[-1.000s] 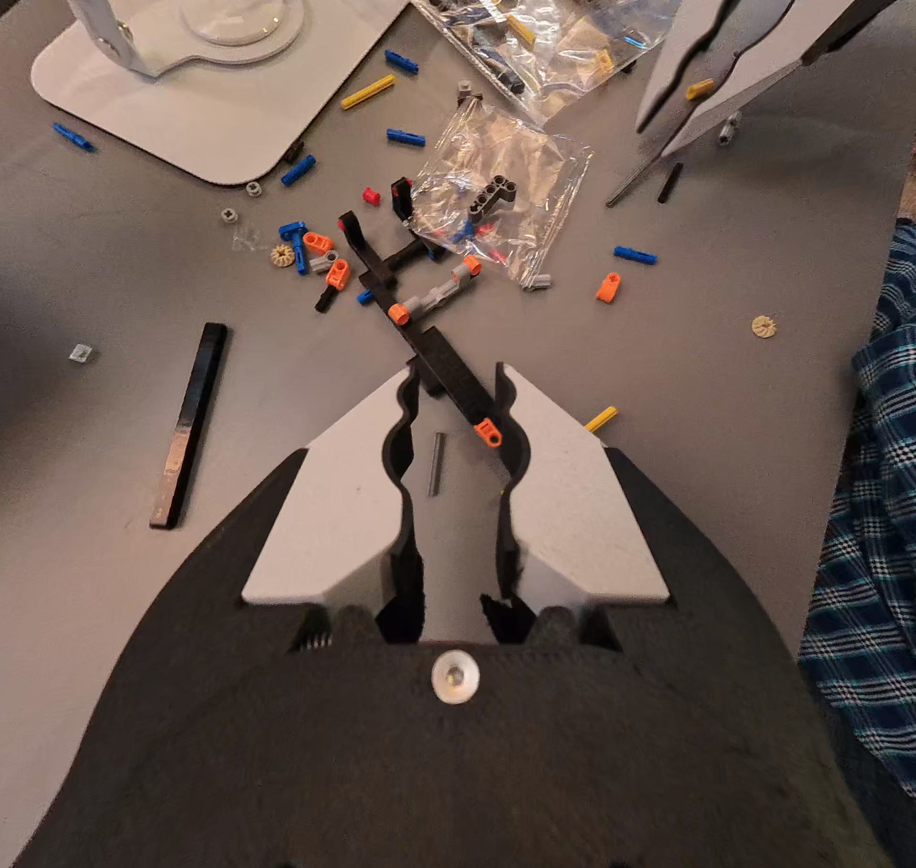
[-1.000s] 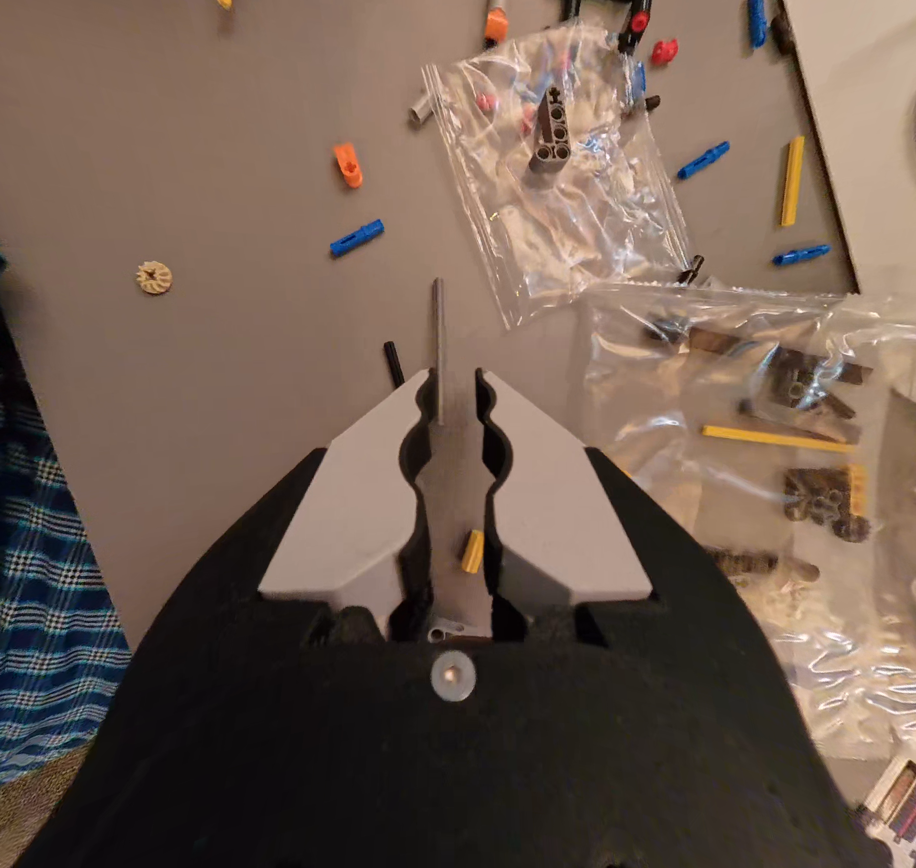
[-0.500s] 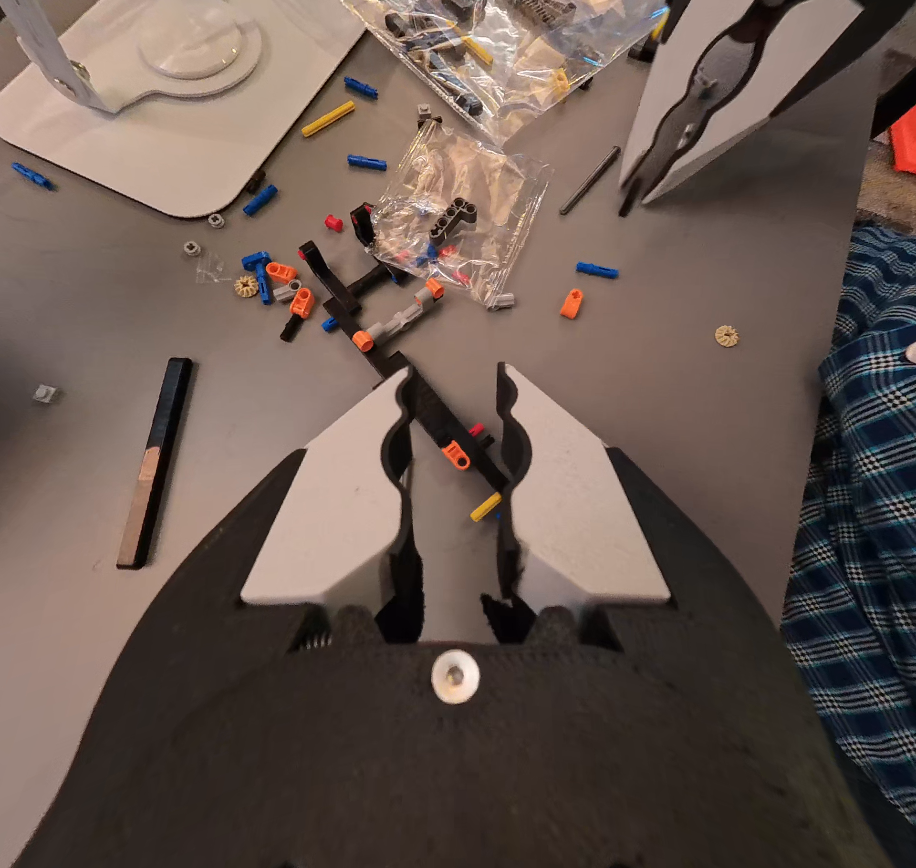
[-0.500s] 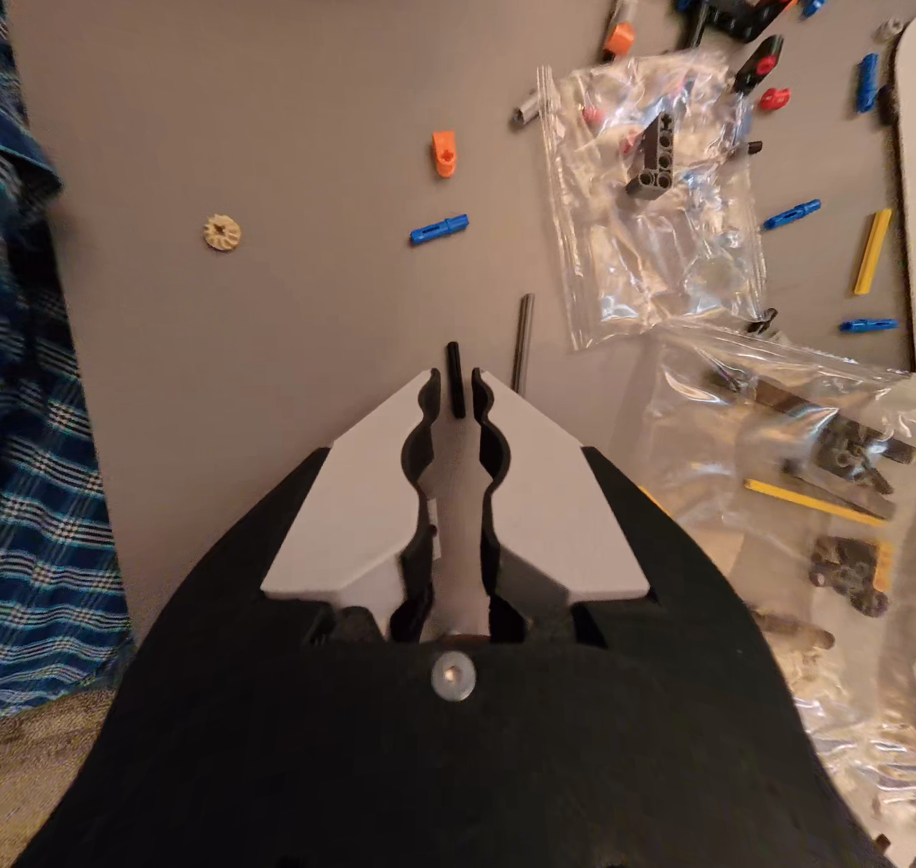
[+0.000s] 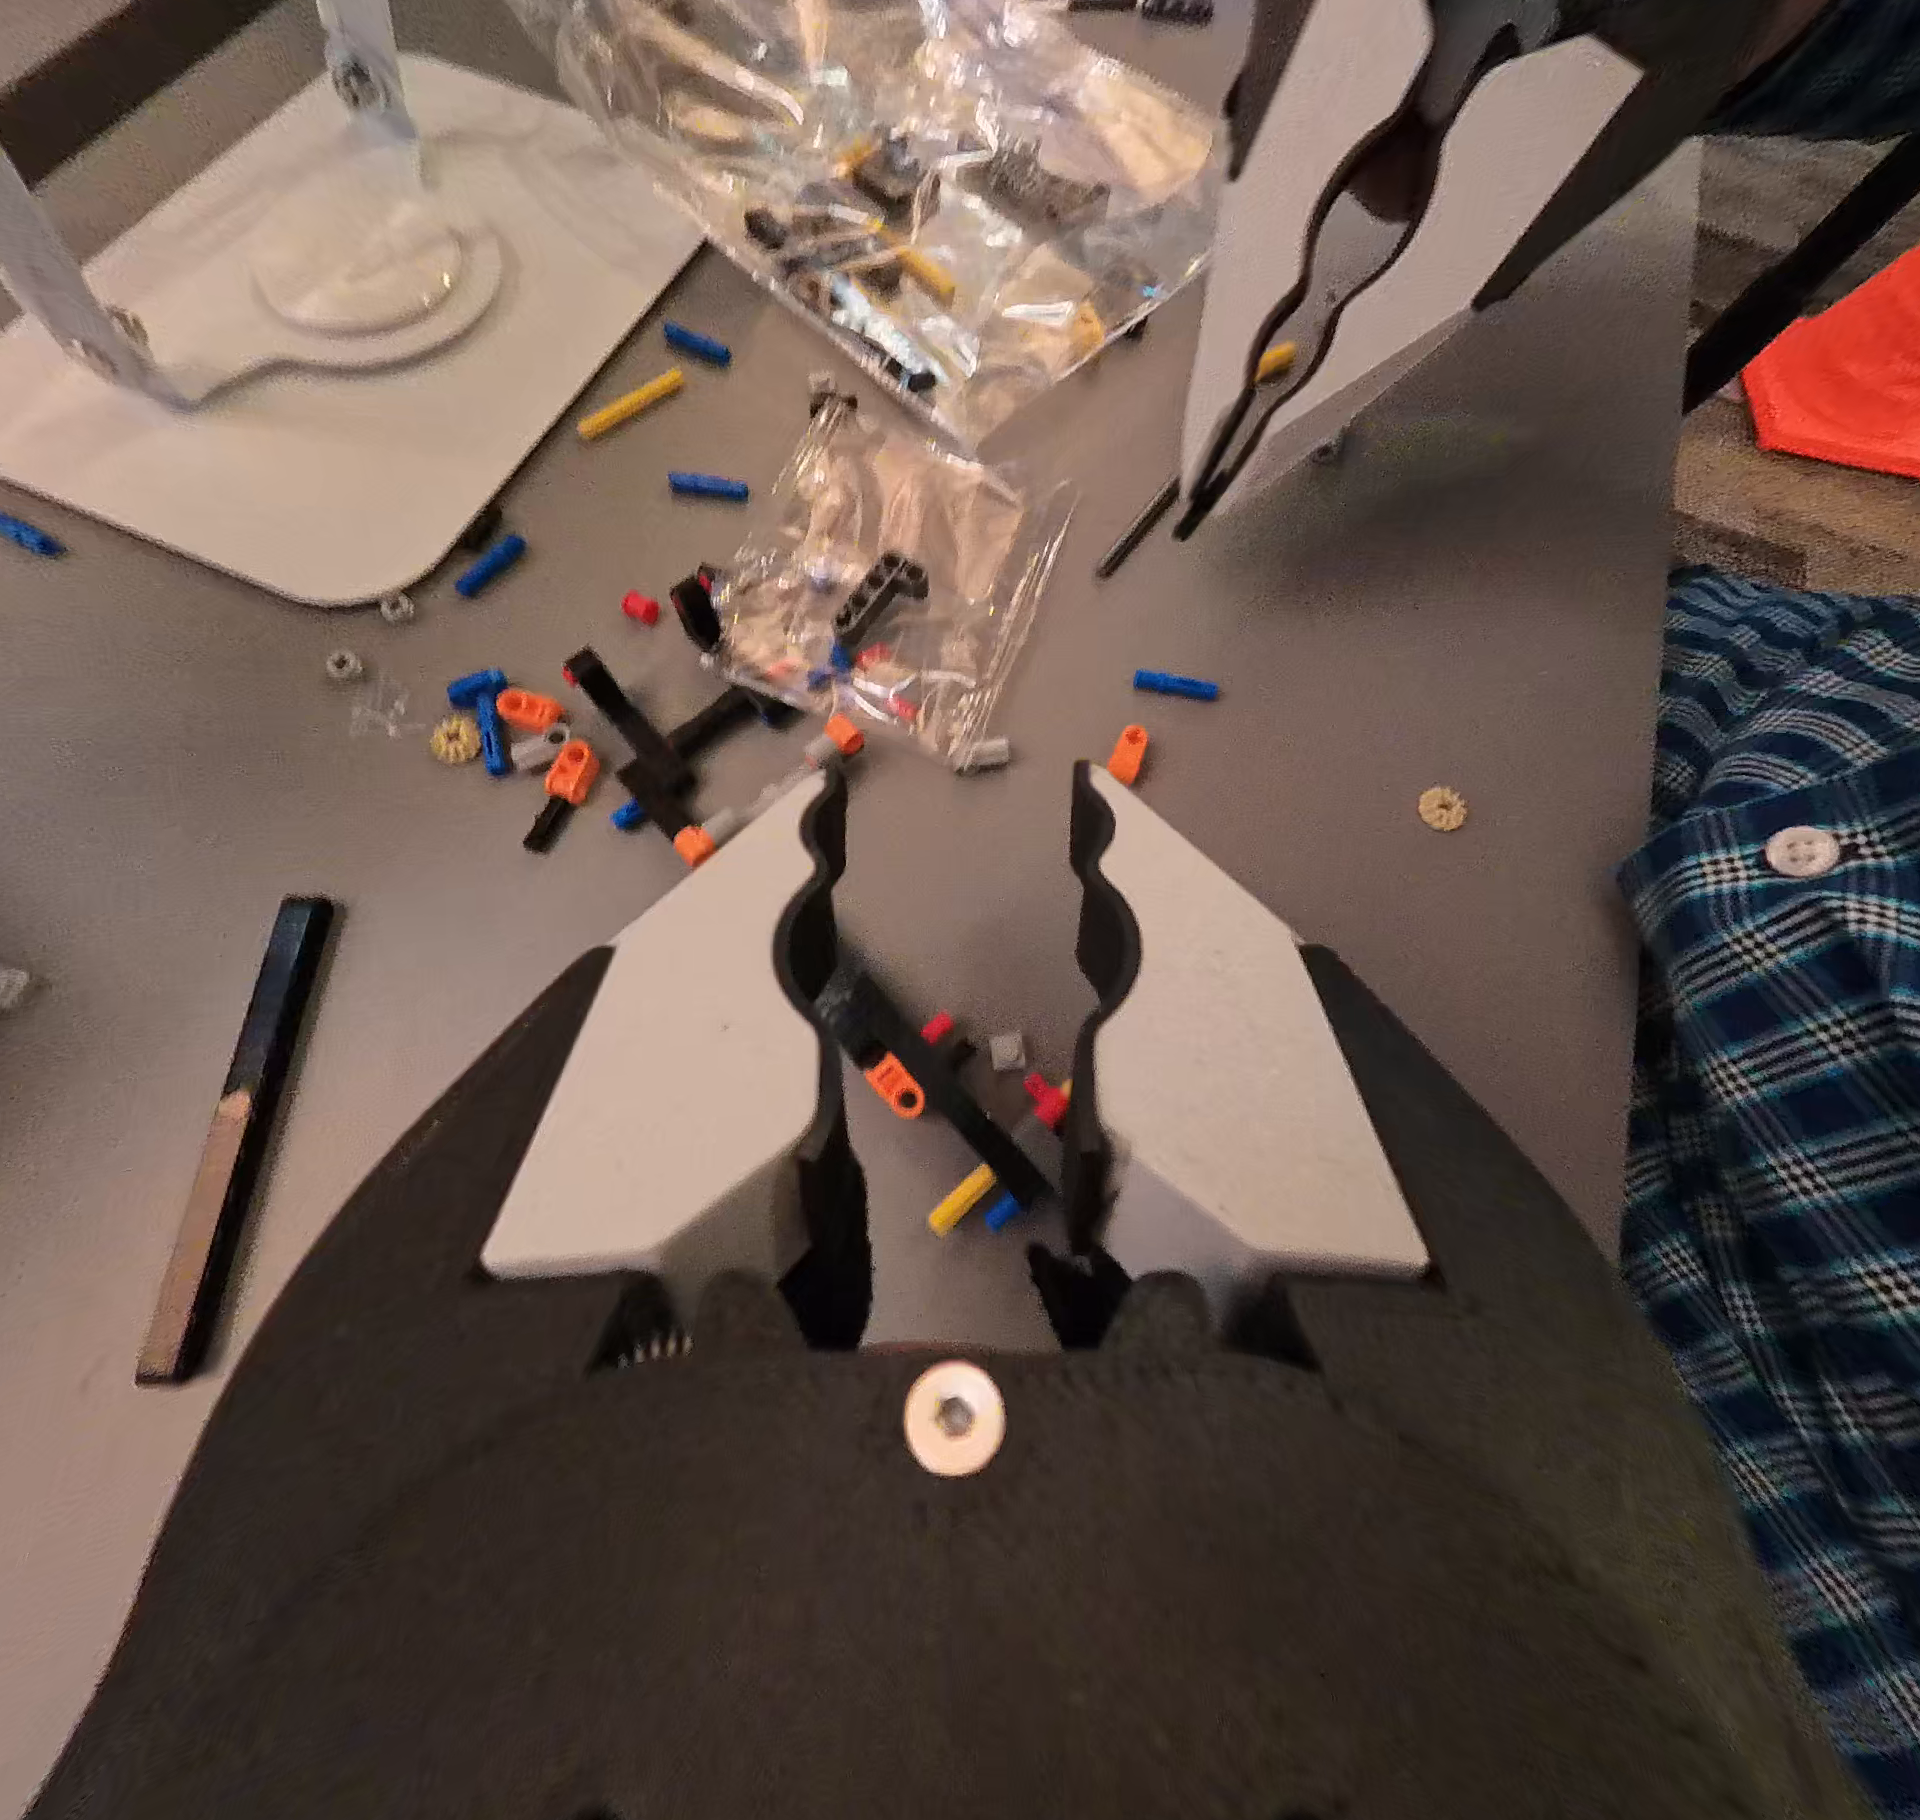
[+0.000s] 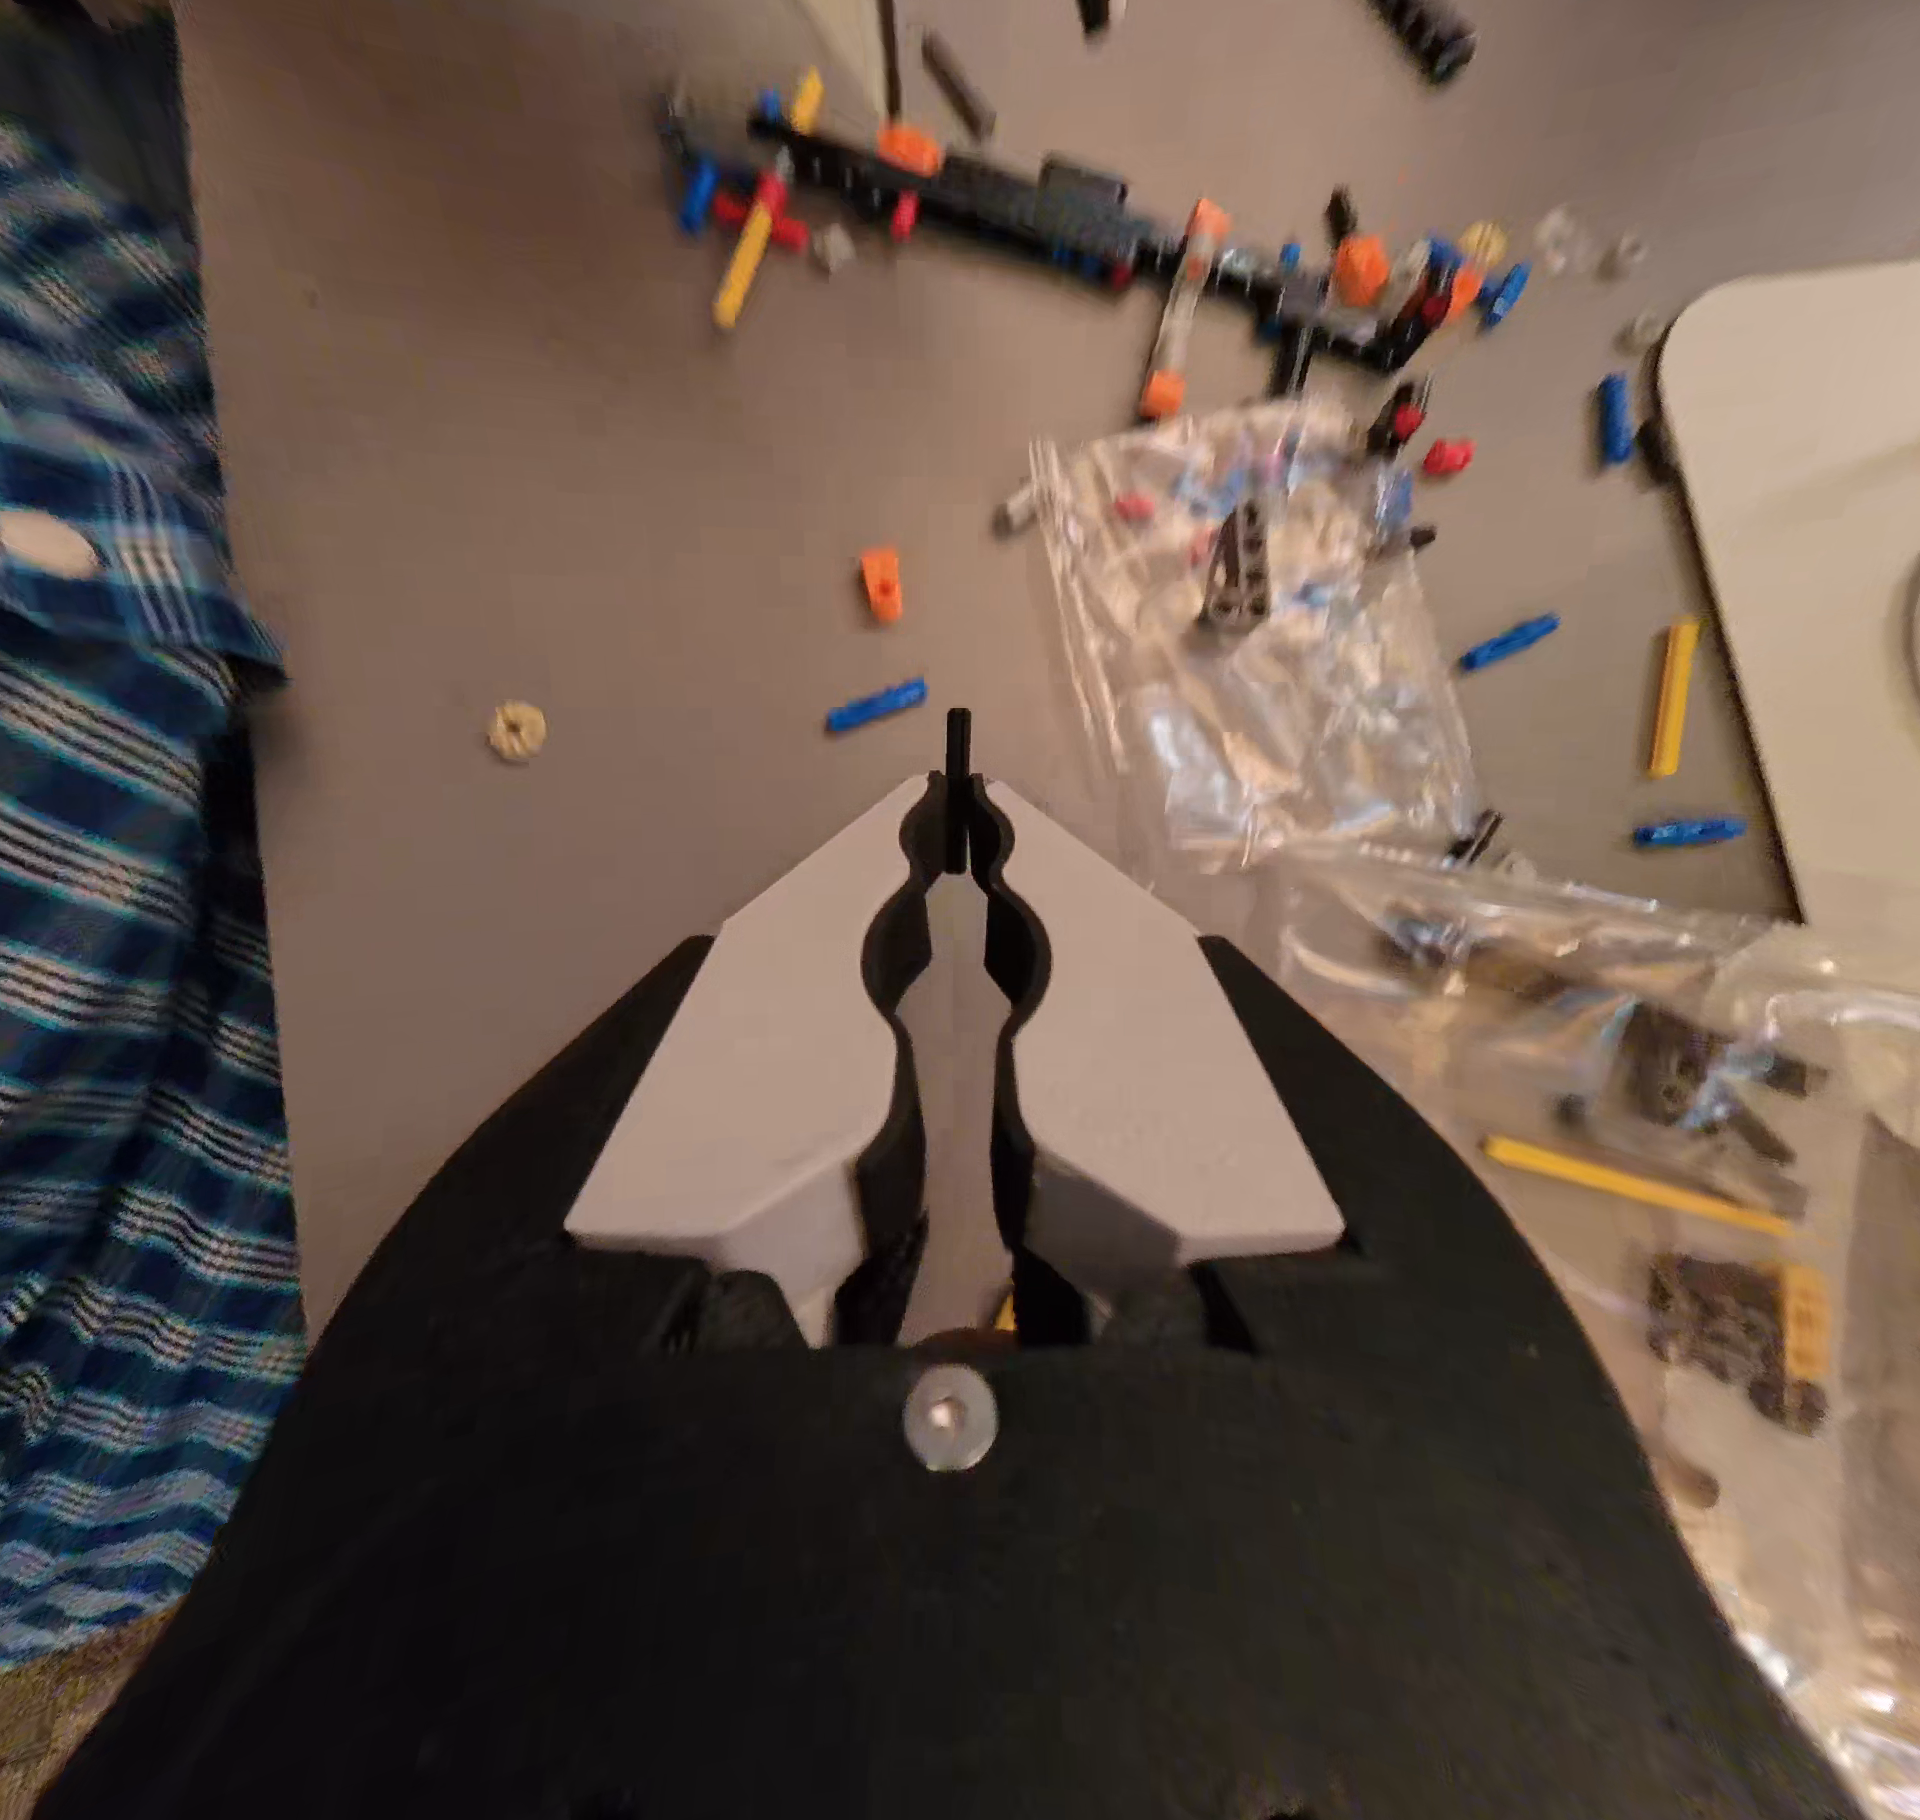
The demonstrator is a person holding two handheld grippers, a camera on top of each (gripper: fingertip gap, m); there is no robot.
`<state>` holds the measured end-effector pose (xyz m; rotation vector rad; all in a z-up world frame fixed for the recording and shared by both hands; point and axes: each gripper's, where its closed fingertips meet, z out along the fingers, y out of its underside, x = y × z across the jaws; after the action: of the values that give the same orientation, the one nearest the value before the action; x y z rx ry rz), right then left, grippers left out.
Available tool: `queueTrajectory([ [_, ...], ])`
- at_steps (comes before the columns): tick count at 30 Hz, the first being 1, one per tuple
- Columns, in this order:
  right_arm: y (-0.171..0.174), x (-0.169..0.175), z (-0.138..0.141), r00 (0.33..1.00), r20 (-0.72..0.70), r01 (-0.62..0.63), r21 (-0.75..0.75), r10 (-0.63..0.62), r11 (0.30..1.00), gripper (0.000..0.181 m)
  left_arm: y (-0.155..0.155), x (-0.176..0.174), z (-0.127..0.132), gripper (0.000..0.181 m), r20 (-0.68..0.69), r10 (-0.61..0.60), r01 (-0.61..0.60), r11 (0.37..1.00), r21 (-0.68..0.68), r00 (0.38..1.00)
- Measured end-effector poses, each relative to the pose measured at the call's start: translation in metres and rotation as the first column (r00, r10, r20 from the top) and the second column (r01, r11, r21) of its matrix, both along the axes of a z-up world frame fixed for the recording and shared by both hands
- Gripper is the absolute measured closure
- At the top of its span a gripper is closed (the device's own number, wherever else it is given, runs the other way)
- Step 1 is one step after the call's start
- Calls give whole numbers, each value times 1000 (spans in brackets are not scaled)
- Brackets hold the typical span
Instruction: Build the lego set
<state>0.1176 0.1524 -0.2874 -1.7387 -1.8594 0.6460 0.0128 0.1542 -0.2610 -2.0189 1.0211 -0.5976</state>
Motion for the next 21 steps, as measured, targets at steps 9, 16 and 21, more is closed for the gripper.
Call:
queueTrajectory([
  [9,9,-58,51,984,-178,-53,-199,18,979,181,8,20,31,135,-84,-44,71,937,342,995],
  [16,14,-67,61,982,-188,-81,-376,10,923,181,15,18,47,139,-241,-6,147,805,574,971],
  [21,10,-69,57,988,-149,-106,-430,45,897,181,13,29,40,139,-350,-36,255,755,605,936],
])
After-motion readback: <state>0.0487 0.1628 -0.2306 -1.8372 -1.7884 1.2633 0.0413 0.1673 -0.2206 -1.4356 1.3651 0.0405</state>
